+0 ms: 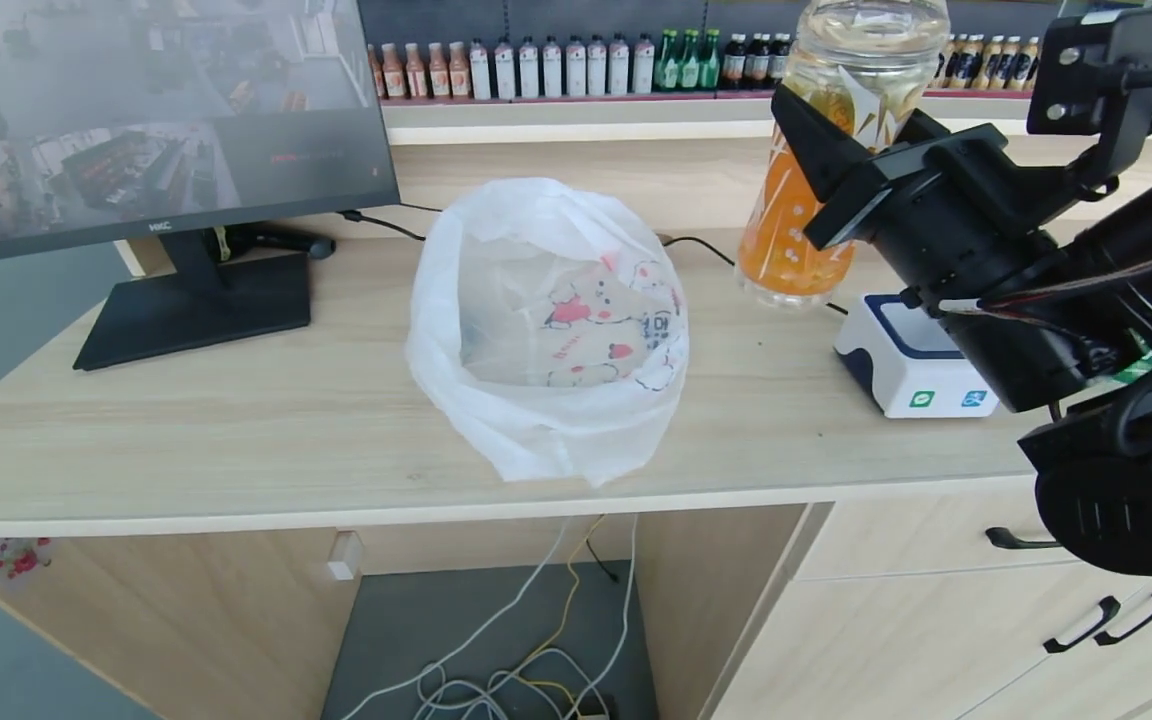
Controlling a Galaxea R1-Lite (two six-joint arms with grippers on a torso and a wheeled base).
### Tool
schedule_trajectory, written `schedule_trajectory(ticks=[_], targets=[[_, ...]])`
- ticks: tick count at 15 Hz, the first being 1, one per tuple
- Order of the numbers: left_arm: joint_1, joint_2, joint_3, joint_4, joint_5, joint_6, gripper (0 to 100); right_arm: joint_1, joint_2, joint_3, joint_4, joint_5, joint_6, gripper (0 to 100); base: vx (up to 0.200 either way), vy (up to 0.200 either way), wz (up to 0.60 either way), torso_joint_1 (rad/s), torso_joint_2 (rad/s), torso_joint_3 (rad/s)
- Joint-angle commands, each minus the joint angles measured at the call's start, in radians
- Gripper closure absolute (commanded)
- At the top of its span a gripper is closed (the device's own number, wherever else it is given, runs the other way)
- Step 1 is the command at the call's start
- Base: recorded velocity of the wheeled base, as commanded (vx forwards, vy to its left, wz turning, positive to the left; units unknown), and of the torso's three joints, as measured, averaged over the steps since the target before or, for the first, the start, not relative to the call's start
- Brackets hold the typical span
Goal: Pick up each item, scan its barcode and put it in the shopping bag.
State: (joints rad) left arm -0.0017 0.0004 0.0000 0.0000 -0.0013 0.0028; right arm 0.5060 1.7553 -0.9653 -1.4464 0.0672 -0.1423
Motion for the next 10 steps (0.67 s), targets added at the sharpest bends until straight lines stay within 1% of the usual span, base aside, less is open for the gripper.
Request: schedule_trajectory(ticks=[1, 4, 8, 10], targets=[[0.0, 0.0, 0.0, 0.0, 0.0, 0.0, 0, 0.0, 0.012, -0.003, 0.0, 0.0, 0.0, 100, 0.0, 0.2, 0.0, 0.002, 0.01, -0.002], [0.0, 0.0, 0.0, 0.0, 0.0, 0.0, 0, 0.0, 0.012, -0.003, -0.003, -0.003, 0.0, 100, 0.0, 0.2, 0.0, 0.001, 0.0, -0.001], [0.0, 0.0, 0.0, 0.0, 0.0, 0.002, 0, 0.002, 0.029, -0.006, -0.012, -0.001, -0.002, 100, 0.0, 0.0, 0.0, 0.0, 0.0, 0.0], [0.0, 0.0, 0.0, 0.0, 0.0, 0.002, 0, 0.002, 0.056, -0.032, -0.016, -0.001, -0.002, 100, 0.0, 0.0, 0.0, 0.0, 0.0, 0.0]])
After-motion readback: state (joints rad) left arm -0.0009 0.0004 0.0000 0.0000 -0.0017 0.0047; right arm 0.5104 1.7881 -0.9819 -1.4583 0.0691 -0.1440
